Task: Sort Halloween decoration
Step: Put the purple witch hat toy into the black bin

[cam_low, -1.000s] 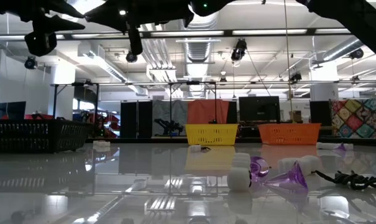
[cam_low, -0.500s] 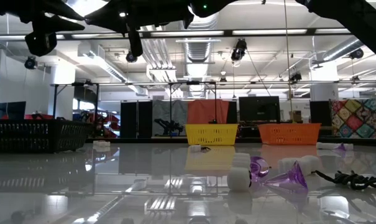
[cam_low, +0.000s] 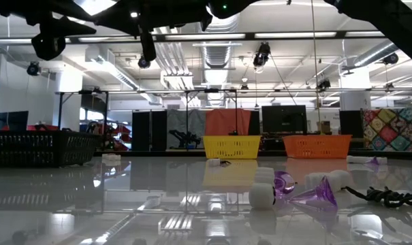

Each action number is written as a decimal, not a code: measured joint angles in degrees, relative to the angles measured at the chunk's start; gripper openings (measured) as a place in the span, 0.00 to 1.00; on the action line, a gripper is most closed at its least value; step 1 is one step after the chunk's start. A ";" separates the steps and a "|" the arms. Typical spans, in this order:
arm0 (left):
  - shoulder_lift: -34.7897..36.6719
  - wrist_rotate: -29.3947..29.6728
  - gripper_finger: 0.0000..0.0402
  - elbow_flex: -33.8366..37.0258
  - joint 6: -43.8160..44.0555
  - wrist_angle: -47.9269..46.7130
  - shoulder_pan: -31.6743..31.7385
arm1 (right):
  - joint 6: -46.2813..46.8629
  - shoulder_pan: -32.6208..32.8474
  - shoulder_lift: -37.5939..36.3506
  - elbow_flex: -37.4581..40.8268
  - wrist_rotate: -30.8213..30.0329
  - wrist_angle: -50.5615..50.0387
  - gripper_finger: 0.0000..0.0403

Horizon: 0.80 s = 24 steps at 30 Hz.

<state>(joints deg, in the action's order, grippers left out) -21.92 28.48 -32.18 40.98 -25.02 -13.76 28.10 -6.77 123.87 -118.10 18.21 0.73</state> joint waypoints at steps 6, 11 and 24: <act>-0.58 3.36 0.22 0.02 -1.11 0.20 -0.06 | 0.67 0.03 0.00 0.00 -0.88 0.00 0.03; -0.65 3.51 0.17 0.02 -1.97 0.31 -0.07 | 0.66 0.03 0.00 0.00 -0.86 -0.02 0.03; -0.96 3.90 0.01 0.20 -4.90 1.76 -0.04 | 5.28 -0.01 1.51 -0.02 0.27 0.85 0.03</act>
<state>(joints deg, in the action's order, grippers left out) -22.88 32.38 -31.99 36.08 -23.25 -13.80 33.38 -6.79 125.38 -118.13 18.48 1.58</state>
